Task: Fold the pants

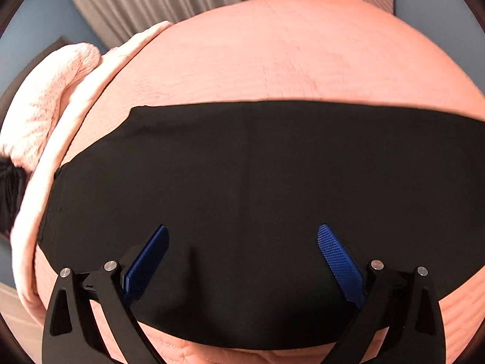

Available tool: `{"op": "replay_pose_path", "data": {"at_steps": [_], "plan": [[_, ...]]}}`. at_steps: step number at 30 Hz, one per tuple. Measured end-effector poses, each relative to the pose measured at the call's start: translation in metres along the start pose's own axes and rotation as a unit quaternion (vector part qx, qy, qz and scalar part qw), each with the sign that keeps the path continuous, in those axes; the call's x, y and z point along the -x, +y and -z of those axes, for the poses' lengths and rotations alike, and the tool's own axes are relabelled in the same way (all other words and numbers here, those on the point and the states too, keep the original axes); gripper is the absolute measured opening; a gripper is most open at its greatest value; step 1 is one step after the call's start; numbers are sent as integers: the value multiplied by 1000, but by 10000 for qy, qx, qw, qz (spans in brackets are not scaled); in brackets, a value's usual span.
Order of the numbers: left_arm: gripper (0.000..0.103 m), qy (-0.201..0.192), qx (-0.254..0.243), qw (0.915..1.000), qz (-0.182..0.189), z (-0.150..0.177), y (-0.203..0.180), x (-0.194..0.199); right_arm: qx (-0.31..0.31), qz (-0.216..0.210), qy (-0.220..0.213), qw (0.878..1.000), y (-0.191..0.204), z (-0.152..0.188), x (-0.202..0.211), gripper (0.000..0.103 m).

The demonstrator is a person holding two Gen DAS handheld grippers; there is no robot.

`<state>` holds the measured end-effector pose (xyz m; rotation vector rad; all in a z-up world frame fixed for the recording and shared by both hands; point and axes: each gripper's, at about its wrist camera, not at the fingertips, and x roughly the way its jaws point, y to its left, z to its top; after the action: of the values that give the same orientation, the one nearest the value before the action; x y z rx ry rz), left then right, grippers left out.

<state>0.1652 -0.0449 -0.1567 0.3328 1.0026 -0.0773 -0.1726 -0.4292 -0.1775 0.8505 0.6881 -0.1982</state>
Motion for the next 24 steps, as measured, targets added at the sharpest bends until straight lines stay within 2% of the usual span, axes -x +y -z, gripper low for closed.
{"op": "replay_pose_path", "data": {"at_steps": [1,2,3,6,9,11,14,15,17,19,21,24], "plan": [[98,-102,66,9999,70,-1,1,7,-191,-148,77,9997,5,12,-15,41],[98,-180,74,9997,130,-6,0,13,-351,-256,136,9990,5,18,-26,41],[98,-237,44,9996,171,-6,-5,20,-504,-326,-72,9982,7,25,-30,41],[98,-399,-109,9985,359,-4,-7,43,-754,-513,-450,9948,4,23,-30,55],[98,-462,-135,9975,516,3,1,56,-935,-532,-611,9923,-2,8,-41,55],[98,-387,-44,9975,593,7,11,57,-984,-544,-698,9912,8,-12,-58,55],[98,-393,126,9972,623,12,27,60,-868,-387,-789,9923,17,-22,-69,55],[98,-382,181,9972,610,13,35,60,-818,-278,-800,9930,18,-24,-71,49],[98,-396,252,9971,600,17,44,61,-988,-232,-758,9919,16,-29,-72,13],[98,-362,370,9973,518,19,60,55,-884,-200,-859,9922,36,-38,-71,8],[98,-344,511,9968,501,22,76,50,-229,-19,-907,9956,81,-48,-69,7],[98,-289,782,9953,503,29,104,40,765,-102,-658,9948,161,-51,-76,7]]}}
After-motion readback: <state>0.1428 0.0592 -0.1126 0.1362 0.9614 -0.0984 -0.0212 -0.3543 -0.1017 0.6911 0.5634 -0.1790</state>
